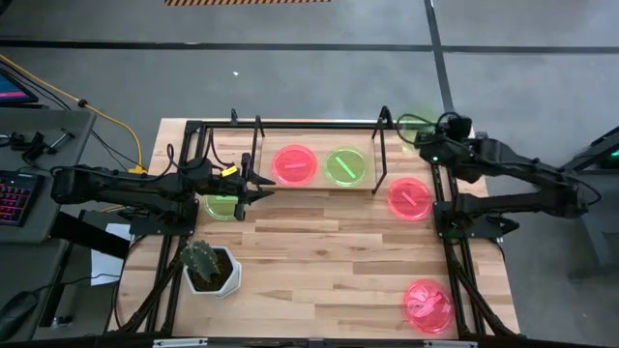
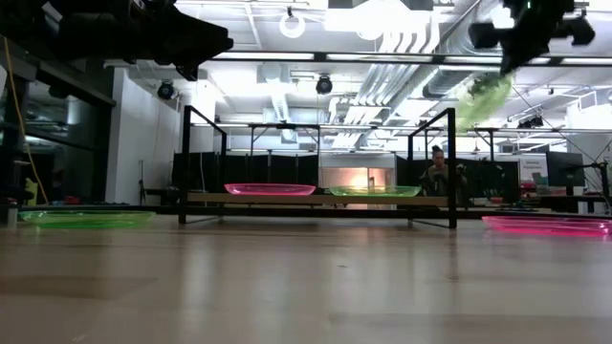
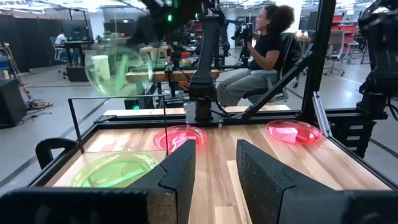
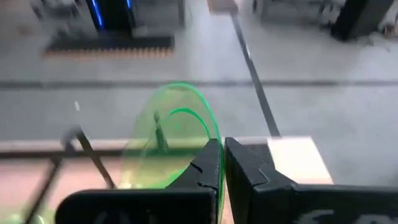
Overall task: Place and stack plates onto a shelf
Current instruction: Stack the bottom green plate on top of the other green plate on the shelf
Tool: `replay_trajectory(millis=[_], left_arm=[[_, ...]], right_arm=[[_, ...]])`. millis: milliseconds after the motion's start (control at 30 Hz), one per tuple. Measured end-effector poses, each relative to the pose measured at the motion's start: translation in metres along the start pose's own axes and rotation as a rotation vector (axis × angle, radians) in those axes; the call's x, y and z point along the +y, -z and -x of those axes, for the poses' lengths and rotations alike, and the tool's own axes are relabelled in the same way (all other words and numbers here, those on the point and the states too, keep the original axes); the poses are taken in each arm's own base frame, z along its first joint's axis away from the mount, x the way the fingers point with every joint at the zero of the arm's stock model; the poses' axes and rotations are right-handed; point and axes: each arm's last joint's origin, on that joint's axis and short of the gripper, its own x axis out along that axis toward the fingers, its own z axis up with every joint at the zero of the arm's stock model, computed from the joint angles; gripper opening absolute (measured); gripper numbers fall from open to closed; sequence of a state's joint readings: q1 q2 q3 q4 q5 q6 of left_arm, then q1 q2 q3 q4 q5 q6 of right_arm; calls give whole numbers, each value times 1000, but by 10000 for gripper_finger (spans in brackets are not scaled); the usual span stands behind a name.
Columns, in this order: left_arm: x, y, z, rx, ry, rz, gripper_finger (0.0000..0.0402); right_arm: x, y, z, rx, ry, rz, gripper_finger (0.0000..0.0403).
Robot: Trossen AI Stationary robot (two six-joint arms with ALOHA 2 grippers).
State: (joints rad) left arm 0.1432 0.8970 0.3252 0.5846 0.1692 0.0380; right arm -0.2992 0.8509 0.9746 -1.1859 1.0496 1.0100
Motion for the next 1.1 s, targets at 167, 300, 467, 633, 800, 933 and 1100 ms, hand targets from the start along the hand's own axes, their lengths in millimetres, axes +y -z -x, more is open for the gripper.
replay_trajectory(millis=[167, 300, 467, 633, 800, 933, 1100], left_arm=[[0, 0, 0, 2, 0, 0, 105], [0, 0, 0, 2, 0, 0, 105], [0, 0, 0, 2, 0, 0, 105], [0, -2, 0, -18, -1, -3, 105], [0, -3, 0, -32, -2, -6, 105], [0, -5, 0, -48, -2, -8, 105], [0, -5, 0, -48, -2, -13, 105]], right_arm=[[-5, 33, -17, 117, 10, 41, 0], [-12, 57, -24, 154, -51, 12, 0], [-25, 80, -30, 154, -151, -78, 0], [-33, 96, -34, 148, -253, -184, 0], [-30, 106, -38, 160, -363, -238, 0], [-26, 105, -38, 151, -405, -244, 0], [-23, 103, -38, 138, -420, -250, 0]])
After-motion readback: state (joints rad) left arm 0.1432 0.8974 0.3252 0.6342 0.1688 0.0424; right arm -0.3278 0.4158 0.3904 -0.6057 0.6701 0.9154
